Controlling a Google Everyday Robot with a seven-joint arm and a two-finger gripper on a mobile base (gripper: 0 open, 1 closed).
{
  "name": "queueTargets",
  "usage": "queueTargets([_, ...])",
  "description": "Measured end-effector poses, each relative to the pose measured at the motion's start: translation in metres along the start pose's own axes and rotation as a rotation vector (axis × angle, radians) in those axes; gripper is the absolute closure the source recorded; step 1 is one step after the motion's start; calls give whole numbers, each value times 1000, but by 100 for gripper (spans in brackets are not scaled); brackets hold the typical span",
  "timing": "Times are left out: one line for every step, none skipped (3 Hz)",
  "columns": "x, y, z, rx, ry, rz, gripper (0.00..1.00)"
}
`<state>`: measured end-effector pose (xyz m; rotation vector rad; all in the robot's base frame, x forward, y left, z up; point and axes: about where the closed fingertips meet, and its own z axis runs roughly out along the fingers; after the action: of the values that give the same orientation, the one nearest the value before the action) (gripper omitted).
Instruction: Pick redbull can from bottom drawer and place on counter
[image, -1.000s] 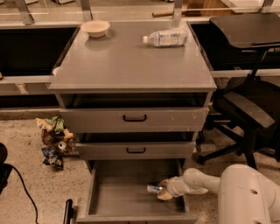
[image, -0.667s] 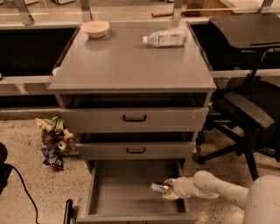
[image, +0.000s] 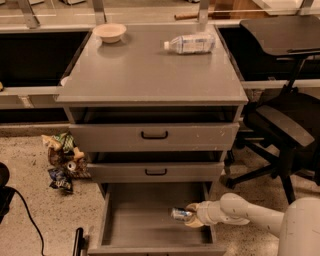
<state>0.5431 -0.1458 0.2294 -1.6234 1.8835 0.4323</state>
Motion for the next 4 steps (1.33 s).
queueTargets([-32, 2, -31, -15, 21, -94, 100])
queueTargets([-81, 12, -81, -22, 45, -224, 100])
queueTargets([-121, 19, -132, -9, 53, -327, 100])
queueTargets([-147, 25, -170, 14, 37, -411, 100])
